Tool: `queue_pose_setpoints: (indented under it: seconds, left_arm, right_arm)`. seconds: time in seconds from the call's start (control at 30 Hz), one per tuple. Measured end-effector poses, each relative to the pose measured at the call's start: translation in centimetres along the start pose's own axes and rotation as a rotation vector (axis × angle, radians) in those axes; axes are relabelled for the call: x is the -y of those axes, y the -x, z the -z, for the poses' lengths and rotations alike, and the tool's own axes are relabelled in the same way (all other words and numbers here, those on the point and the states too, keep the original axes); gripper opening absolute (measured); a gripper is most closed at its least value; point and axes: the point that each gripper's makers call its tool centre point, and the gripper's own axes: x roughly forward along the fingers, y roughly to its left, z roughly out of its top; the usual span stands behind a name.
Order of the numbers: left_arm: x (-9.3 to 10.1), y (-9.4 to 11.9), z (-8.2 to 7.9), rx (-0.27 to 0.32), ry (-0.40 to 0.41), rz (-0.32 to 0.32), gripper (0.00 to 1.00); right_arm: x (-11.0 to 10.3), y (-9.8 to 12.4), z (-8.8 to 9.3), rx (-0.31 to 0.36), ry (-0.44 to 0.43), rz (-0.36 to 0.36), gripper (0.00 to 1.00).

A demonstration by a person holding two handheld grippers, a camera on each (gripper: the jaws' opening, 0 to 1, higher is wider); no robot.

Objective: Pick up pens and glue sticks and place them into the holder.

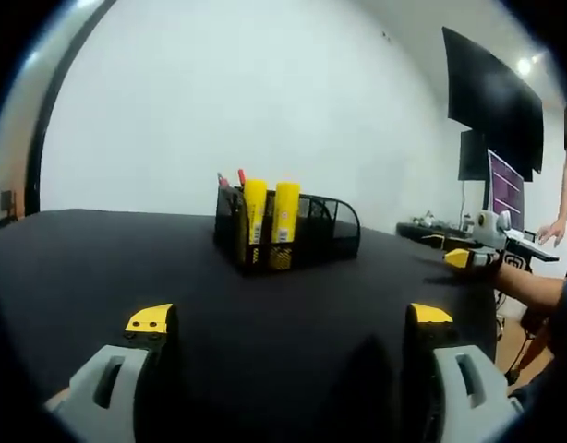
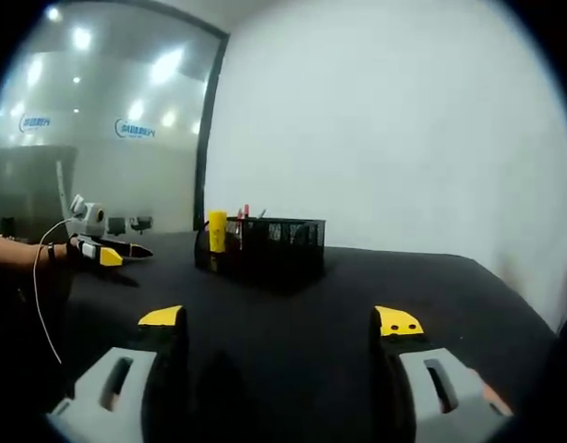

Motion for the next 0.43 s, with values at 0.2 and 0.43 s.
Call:
queue_pose_setpoints:
  seconds: [0.2,0.43]
  left_arm:
    - [0.03,-0.03,0.08,-0.005,-0.003,-0.002,0.96]
    - [0.06,-0.11,0.37,-0.017,-0.014,-0.004,0.96]
  right_arm:
    - [-0.05,0.04,-0.03,0.001,0.001,0.0,0.75]
    - [-0.22,0.08,-0.04,0.002,0.003,-0.004,0.74]
